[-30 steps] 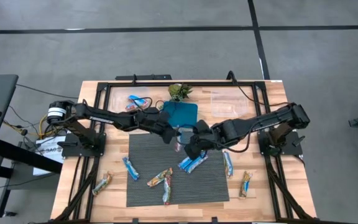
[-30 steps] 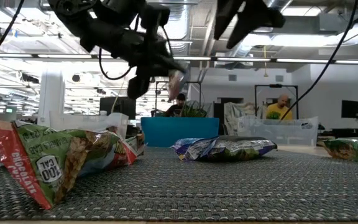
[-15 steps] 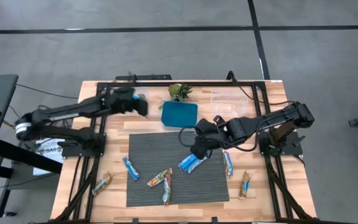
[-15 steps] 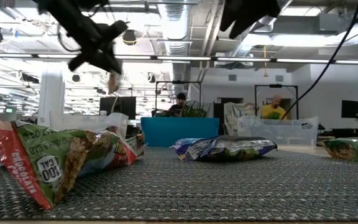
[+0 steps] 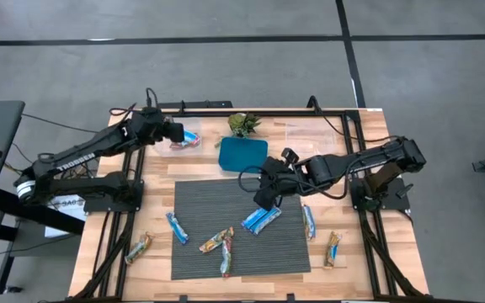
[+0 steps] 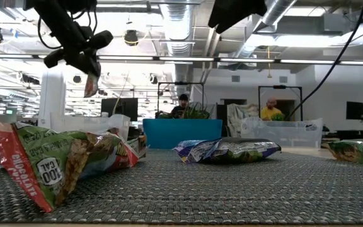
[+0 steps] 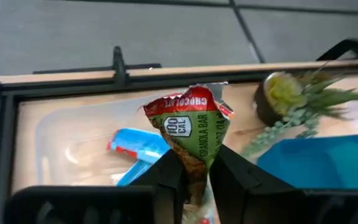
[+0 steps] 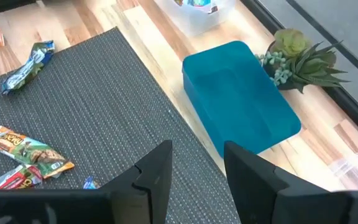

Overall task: Pick and place Granola Bars by type
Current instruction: Put the red granola bar into the left transparent bin

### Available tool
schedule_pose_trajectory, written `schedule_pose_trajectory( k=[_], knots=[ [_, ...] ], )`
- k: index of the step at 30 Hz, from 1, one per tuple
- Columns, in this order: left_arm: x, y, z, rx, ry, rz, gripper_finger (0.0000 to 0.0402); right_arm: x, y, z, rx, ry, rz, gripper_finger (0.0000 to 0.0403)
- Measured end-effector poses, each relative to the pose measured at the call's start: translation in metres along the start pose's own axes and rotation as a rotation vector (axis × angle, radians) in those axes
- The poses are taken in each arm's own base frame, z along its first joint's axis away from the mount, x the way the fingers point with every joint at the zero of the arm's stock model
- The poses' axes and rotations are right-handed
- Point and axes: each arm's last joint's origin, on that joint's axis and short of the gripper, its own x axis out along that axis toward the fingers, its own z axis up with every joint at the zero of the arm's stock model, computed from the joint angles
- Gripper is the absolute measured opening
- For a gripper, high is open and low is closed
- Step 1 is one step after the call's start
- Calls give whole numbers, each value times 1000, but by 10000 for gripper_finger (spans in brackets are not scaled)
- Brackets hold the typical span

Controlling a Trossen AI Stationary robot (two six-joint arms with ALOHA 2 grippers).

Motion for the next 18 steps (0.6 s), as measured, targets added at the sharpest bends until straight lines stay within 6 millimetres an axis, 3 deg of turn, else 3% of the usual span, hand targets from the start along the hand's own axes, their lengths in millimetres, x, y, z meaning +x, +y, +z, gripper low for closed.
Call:
schedule_pose_trajectory(
  k=[8, 18],
  knots=[
    [5, 2, 2, -5, -2, 25, 139, 0, 0, 0, -1, 1, 0, 138],
    [5, 0, 1, -22, 52, -42, 151, 0, 0, 0, -1, 6, 6, 133]
  ],
)
